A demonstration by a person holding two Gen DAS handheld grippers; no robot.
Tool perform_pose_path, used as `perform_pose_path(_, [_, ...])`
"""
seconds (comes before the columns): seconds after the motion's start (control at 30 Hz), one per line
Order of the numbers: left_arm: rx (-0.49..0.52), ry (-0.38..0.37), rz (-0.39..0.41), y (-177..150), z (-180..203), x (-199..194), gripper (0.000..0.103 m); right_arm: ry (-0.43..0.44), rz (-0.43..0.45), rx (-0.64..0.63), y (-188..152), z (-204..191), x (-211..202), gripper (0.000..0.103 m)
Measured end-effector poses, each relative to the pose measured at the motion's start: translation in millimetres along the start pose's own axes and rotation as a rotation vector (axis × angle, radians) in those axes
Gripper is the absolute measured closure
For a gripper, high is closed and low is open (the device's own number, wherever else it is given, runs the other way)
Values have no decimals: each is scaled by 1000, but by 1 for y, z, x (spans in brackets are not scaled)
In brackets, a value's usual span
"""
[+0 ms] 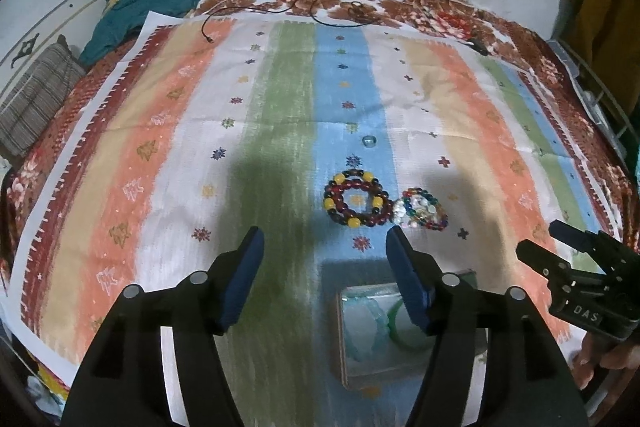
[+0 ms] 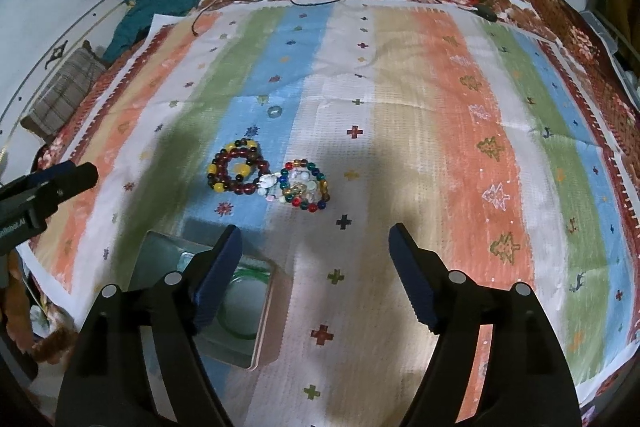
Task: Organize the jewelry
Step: 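Move both tools back toward the remaining bracelets on the cloth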
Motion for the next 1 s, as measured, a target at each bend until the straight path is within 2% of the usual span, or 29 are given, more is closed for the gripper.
perform_pose_path(0.23, [15, 30, -28, 8, -4, 19, 38, -13, -31, -3, 7, 3, 17, 27])
perform_pose_path(1.0, [0, 64, -133, 20, -19, 89, 37, -43, -129, -10, 20, 13, 75, 27])
Point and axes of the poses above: each gripper's, at about its wrist camera, not at the fingertips, and x roughly the way its jaws point, z to its right, y to its top, the point moved 7 cm from there along x, roughly the way its jaws point, and after that the axes turned 7 degrees about -y, right-handed, at the moved point
